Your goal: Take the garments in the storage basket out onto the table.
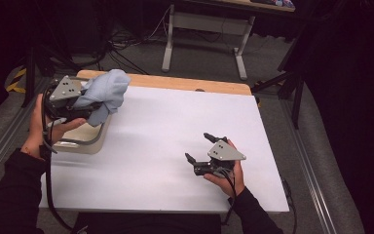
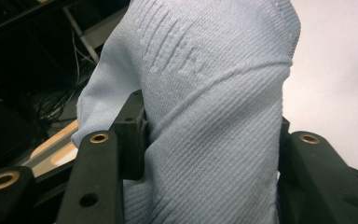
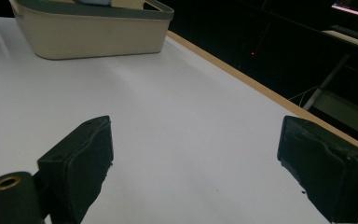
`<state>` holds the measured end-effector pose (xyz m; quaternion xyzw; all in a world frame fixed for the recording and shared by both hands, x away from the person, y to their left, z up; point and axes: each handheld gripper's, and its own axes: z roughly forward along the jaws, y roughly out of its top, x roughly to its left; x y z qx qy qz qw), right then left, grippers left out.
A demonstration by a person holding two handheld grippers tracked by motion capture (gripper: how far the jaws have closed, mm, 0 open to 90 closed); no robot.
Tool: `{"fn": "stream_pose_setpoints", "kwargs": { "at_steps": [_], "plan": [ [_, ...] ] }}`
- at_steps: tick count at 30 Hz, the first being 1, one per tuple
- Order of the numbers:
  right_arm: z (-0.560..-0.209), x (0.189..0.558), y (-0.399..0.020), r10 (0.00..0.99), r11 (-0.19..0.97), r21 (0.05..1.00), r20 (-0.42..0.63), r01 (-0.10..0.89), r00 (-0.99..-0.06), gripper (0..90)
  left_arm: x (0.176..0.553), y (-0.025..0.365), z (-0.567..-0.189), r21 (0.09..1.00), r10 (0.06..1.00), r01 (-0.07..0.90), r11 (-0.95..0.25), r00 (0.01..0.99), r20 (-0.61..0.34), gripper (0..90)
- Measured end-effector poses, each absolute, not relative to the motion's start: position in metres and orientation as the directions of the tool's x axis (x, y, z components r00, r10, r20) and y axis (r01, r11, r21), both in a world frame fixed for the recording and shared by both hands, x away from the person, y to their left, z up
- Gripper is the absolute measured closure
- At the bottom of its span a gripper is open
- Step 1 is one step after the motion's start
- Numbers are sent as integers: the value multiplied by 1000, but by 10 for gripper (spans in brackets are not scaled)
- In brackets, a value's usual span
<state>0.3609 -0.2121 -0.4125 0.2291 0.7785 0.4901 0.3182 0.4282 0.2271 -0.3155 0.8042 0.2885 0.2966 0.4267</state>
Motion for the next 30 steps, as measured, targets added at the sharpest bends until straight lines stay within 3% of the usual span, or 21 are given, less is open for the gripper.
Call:
{"fn": "stream_pose_setpoints", "kwargs": {
  "at_steps": [14,30],
  "plan": [
    [-412,361,-213,671,411,911,-271,42,-690,112,424,197,-319,853,667,165,-495,702,251,503],
    [-411,361,-215,674,409,912,-270,43,-688,112,421,134,-341,848,535,108,-520,815,224,503]
  ]
}}
